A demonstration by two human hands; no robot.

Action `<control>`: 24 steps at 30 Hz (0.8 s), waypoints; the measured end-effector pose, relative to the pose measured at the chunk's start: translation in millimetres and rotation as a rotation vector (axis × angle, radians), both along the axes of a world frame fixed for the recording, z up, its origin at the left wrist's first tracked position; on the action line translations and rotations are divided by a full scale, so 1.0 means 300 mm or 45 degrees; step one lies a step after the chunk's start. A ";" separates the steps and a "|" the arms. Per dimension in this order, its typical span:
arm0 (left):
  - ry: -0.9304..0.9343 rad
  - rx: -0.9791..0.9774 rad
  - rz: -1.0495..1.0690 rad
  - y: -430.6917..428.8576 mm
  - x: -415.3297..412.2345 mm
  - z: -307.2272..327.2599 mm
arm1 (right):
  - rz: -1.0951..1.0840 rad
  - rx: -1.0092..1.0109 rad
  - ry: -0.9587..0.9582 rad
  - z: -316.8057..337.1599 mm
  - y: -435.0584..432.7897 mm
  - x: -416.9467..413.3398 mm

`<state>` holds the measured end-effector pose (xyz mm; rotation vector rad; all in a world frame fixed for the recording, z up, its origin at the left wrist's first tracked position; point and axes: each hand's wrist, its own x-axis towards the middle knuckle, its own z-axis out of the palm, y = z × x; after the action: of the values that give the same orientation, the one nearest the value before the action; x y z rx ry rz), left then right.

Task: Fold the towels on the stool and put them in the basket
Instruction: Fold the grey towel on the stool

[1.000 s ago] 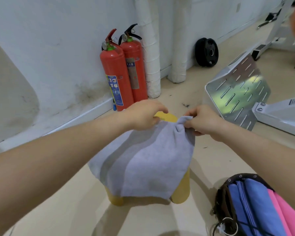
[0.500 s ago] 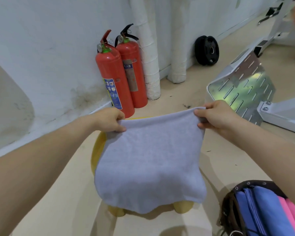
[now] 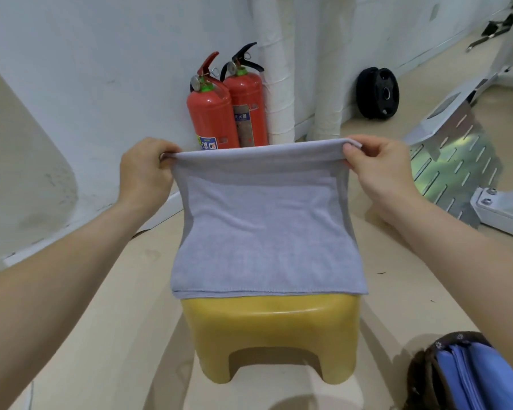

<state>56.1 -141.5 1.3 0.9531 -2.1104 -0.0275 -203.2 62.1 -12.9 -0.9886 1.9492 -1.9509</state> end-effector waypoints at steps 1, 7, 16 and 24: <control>0.007 -0.013 -0.031 0.012 0.021 -0.009 | 0.048 0.023 0.022 0.002 0.015 0.001; -0.243 0.058 -0.288 0.104 0.178 -0.112 | 0.355 0.443 0.382 -0.030 0.178 0.016; -0.508 0.116 -0.544 0.207 0.279 -0.164 | 0.550 0.451 1.165 -0.179 0.343 0.034; -0.506 0.046 -0.569 0.229 0.295 -0.160 | 0.494 0.280 1.679 -0.196 0.380 0.056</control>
<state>144.6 -72.8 -46.7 0.5162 -2.6645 -0.1106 -186.5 176.2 -71.7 -2.7090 2.0441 -0.7711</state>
